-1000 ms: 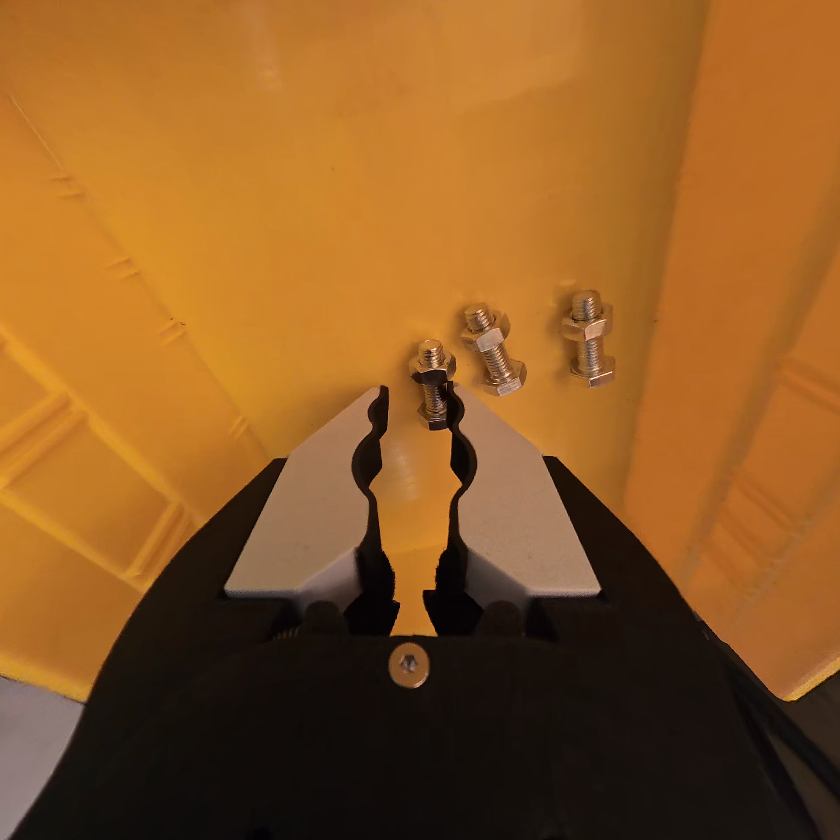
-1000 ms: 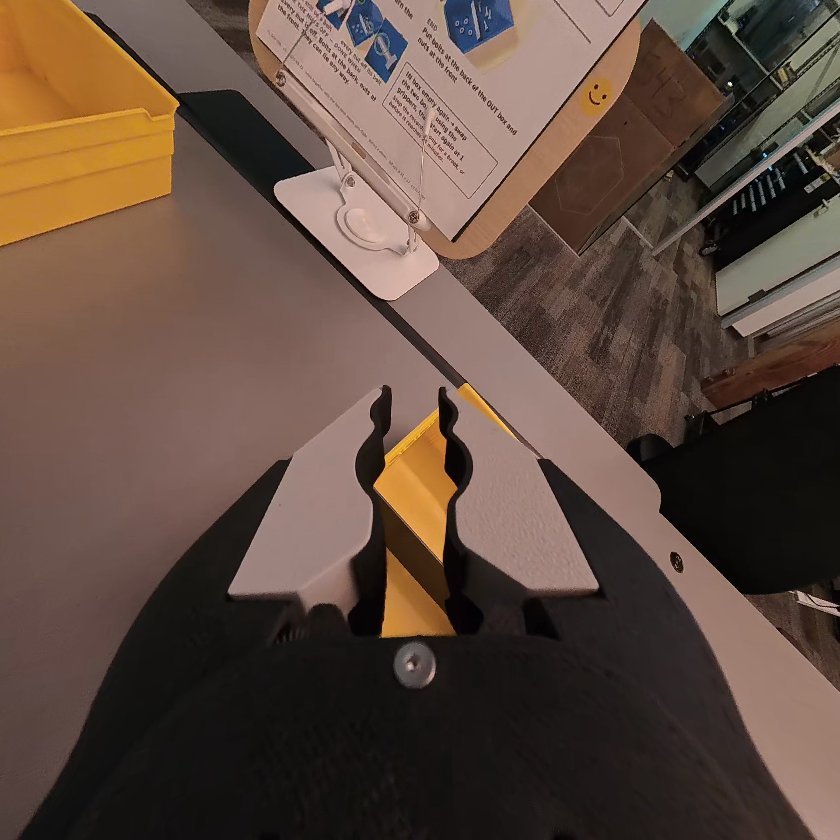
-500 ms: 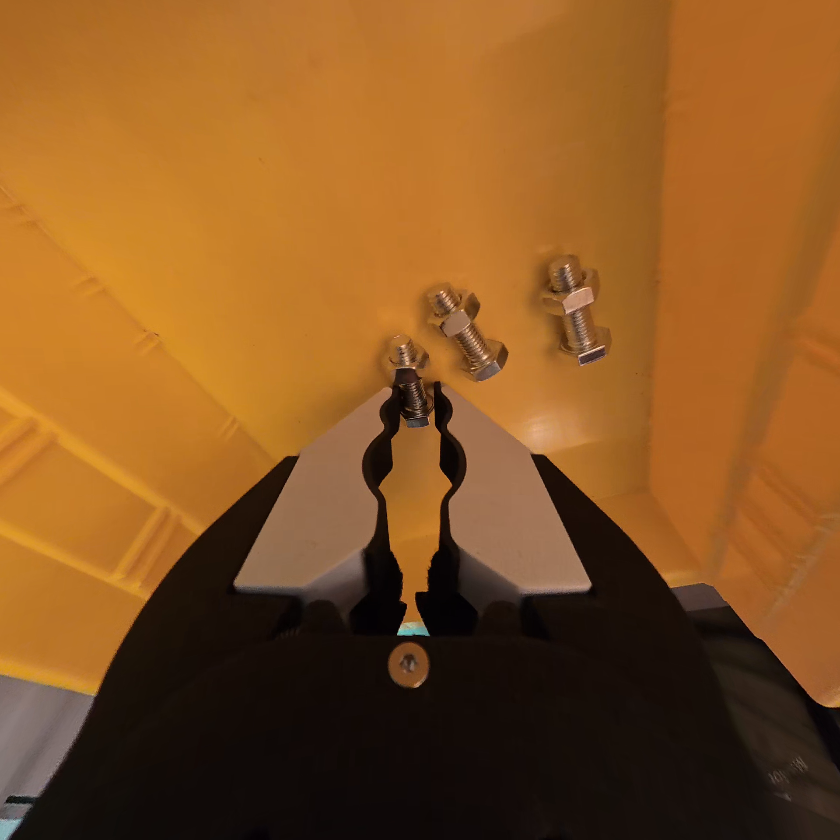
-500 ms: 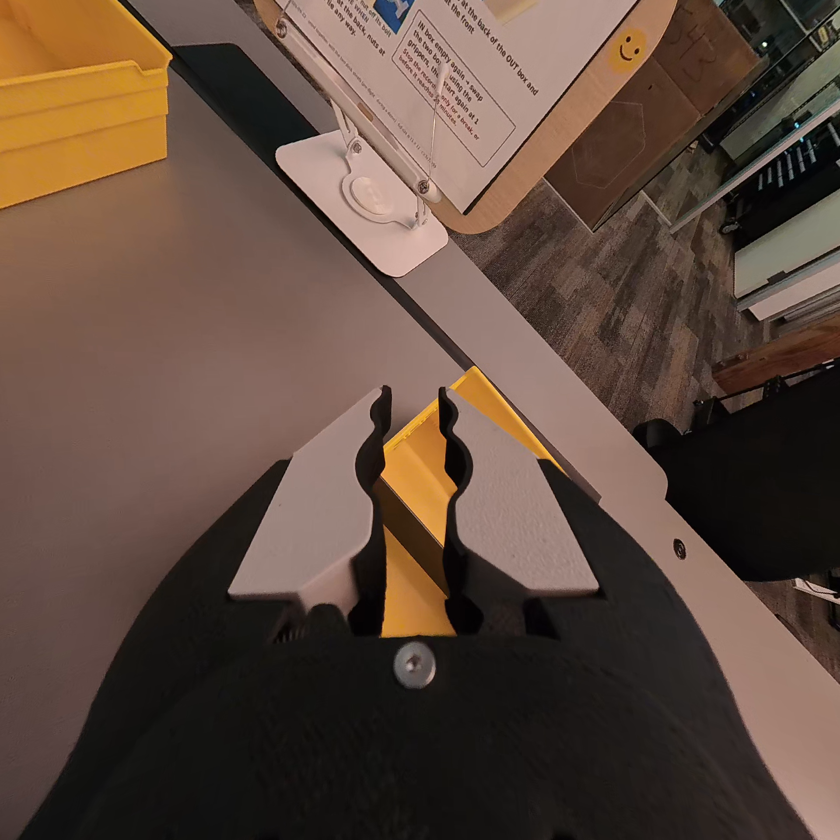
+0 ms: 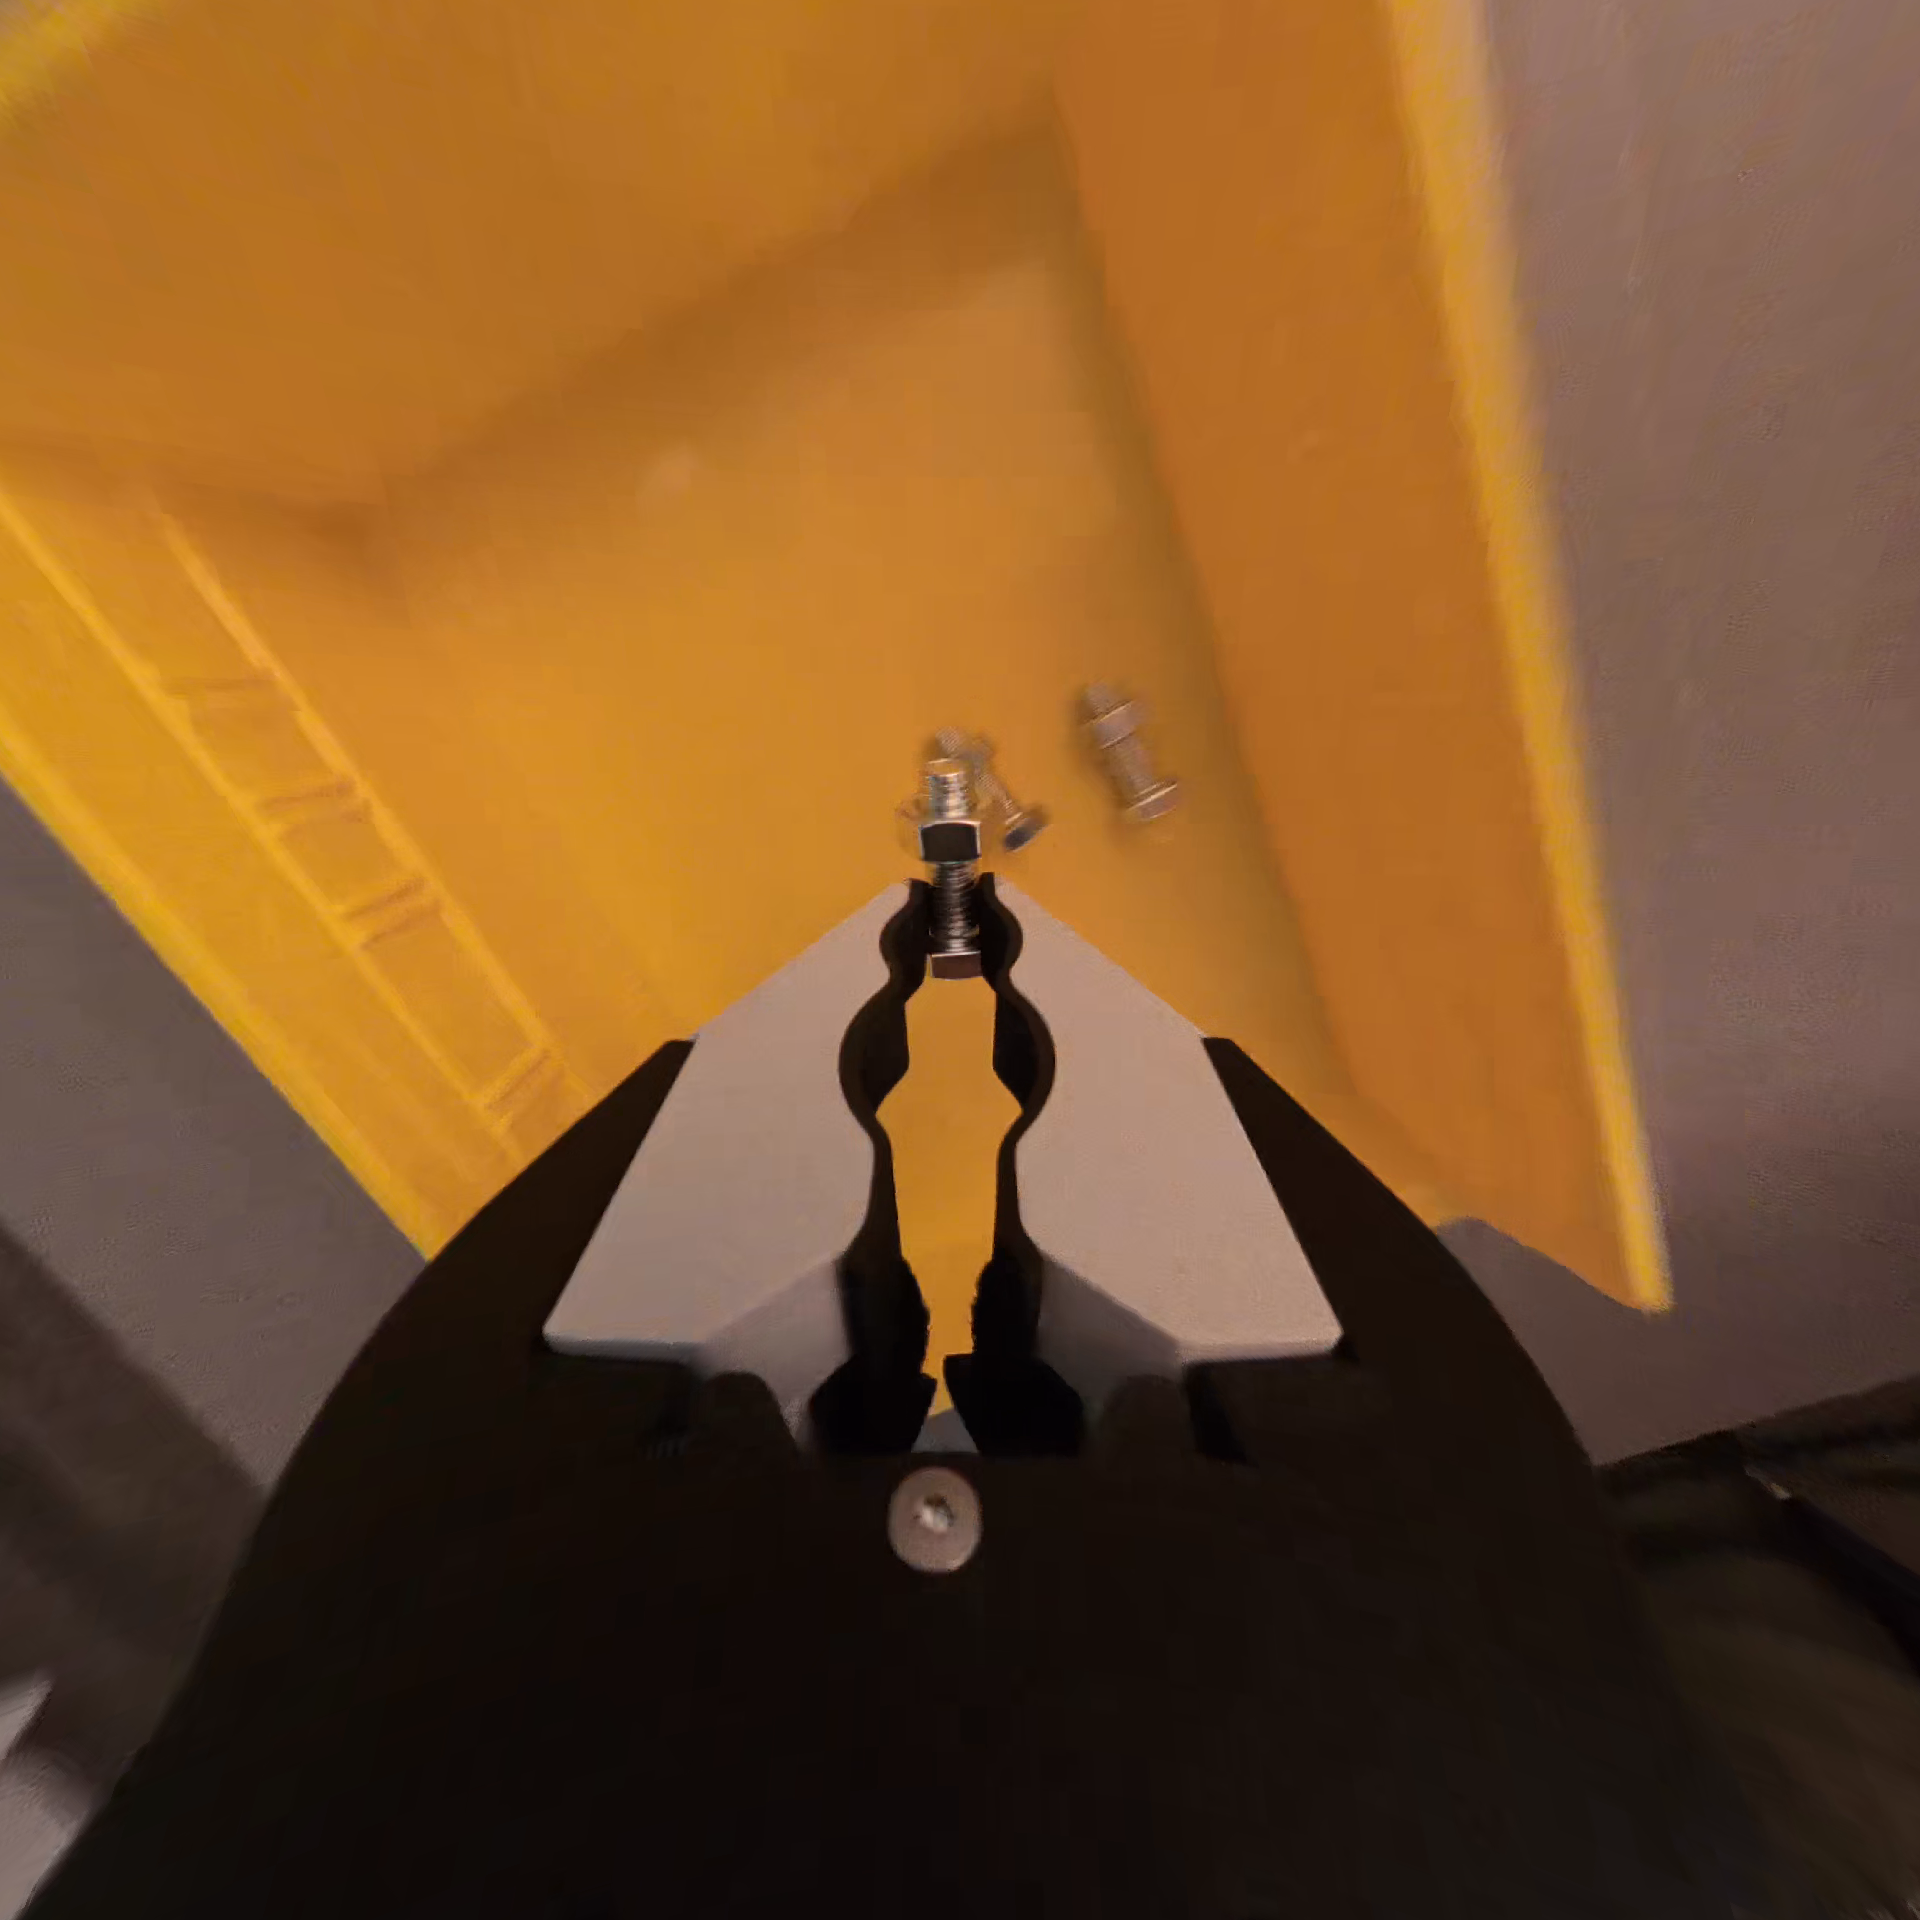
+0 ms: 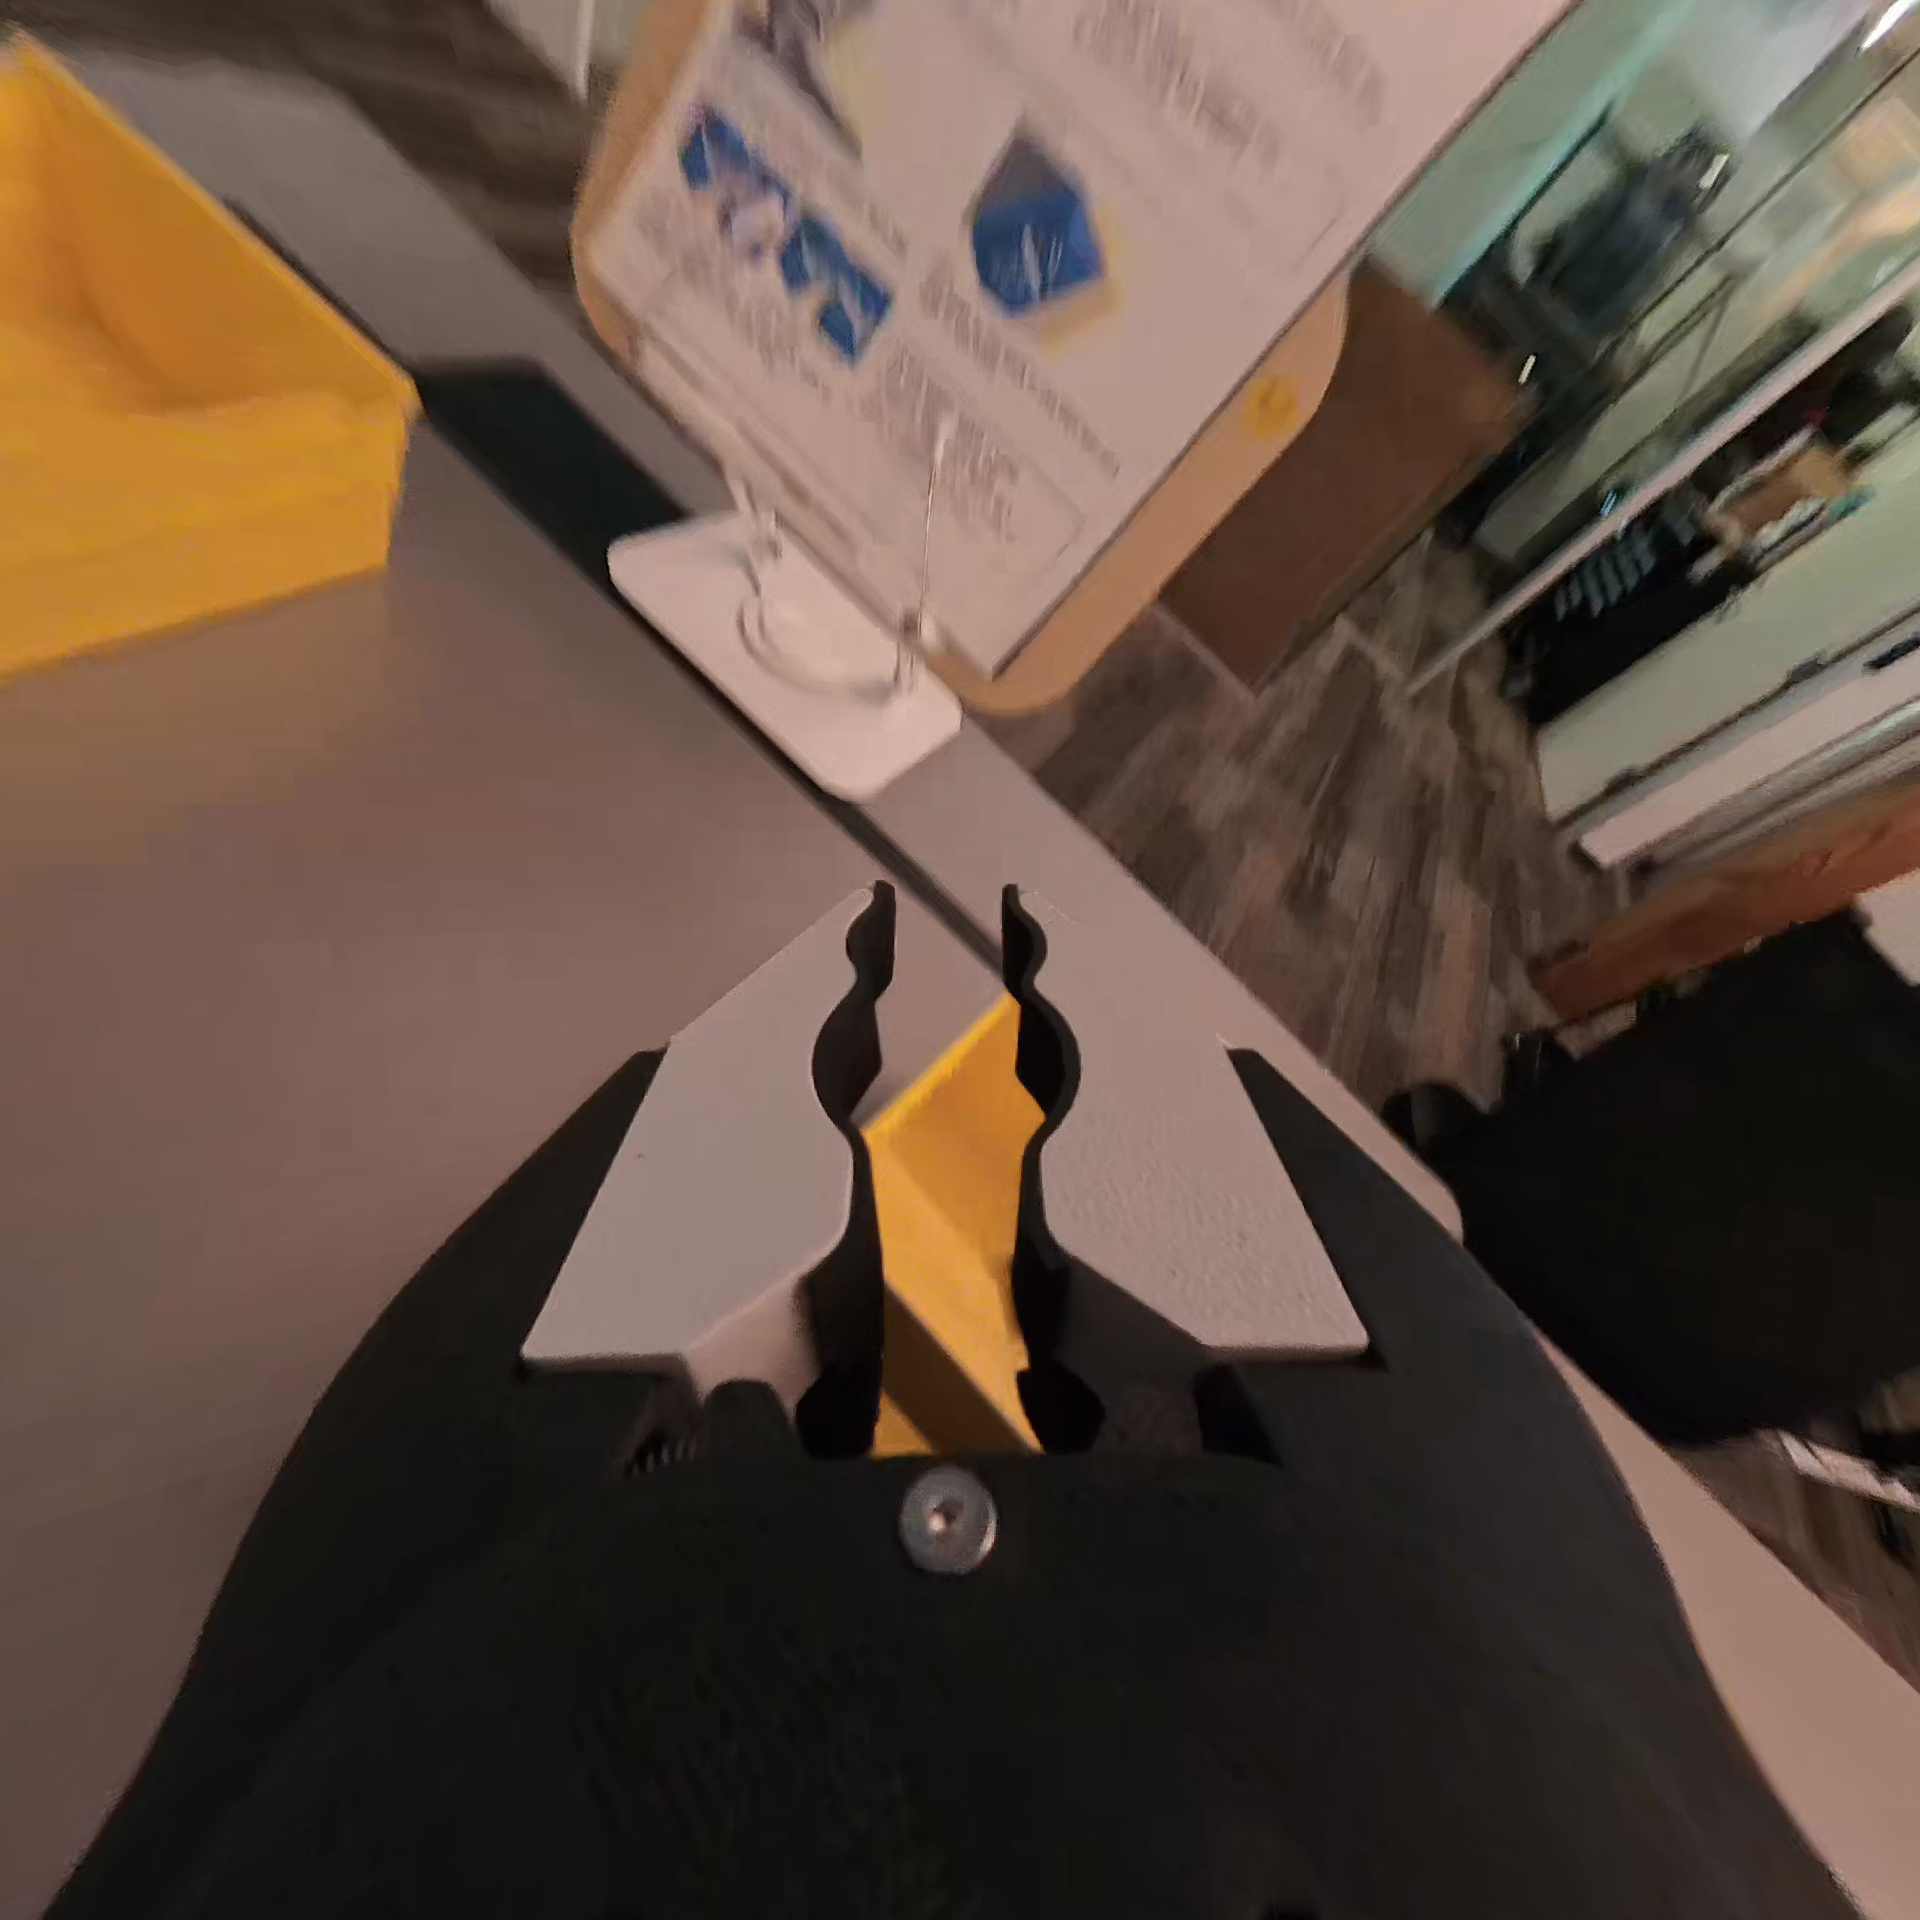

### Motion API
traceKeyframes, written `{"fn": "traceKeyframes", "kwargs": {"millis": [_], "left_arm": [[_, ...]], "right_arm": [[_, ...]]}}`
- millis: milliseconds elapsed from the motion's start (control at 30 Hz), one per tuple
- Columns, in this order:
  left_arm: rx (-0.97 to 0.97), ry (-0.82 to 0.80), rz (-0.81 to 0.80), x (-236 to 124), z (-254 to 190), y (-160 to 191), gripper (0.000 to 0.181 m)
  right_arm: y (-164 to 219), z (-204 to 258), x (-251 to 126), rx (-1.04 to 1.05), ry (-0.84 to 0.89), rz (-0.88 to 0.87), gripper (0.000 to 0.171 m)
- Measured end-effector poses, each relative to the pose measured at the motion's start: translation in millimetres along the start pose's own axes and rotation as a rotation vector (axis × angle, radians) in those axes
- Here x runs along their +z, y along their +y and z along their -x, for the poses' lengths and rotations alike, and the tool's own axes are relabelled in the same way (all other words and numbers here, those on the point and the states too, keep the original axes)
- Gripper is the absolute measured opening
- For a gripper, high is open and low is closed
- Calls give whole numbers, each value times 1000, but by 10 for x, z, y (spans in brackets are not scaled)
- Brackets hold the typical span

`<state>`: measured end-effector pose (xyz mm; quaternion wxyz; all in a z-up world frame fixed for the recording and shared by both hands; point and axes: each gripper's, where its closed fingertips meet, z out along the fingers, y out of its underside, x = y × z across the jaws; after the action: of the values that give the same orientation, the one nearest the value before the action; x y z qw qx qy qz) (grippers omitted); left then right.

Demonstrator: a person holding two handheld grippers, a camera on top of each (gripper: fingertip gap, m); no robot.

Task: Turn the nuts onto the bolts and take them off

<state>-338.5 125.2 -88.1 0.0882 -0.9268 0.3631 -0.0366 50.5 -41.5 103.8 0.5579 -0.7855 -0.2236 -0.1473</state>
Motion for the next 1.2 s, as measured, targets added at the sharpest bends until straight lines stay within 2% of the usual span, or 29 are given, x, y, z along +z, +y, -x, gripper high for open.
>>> {"fn": "traceKeyframes", "kwargs": {"millis": [33,100,200,333,400,500,633,700,767,933,1067,1100,1133,1200], "left_arm": [[24,39,-102,-177,-114,-109,7],[108,151,-341,-594,-460,-363,7],[301,361,-690,-1269,-1199,-639,7],[547,569,-920,-1812,-2084,-574,7],[613,624,-993,-1979,-2352,-492,7],[690,761,-995,-2097,-2682,-294,7],[732,928,-997,-2259,-2899,-107,7],[742,947,-1017,-2318,-2906,-74,7],[754,969,-1044,-2392,-2883,-36,7],[742,972,-1055,-2415,-2862,-35,7],[778,1016,-1036,-2404,-2983,28,7],[789,1034,-1033,-2422,-3004,61,7],[796,1055,-1031,-2447,-3014,93,7],[811,1144,-1019,-2533,-3031,191,7]], "right_arm": [[-165,19,-41,16,-2,-85,20],[-539,170,-159,48,-66,-288,21],[-1033,616,-386,83,-281,-575,34],[-1333,1181,-468,236,-595,-678,67],[-1422,1289,-454,328,-669,-711,67],[-1476,1362,-423,413,-743,-748,66],[-1409,1509,-350,369,-797,-674,64],[-1409,1456,-404,377,-826,-697,63],[-1371,1357,-421,417,-859,-697,53],[-1494,1422,-684,454,-969,-770,58],[-1487,1527,-585,438,-963,-740,56],[-1471,1469,-567,463,-987,-755,62],[-1442,1395,-535,509,-1017,-752,55],[-1372,1284,-434,560,-1018,-723,54]]}}
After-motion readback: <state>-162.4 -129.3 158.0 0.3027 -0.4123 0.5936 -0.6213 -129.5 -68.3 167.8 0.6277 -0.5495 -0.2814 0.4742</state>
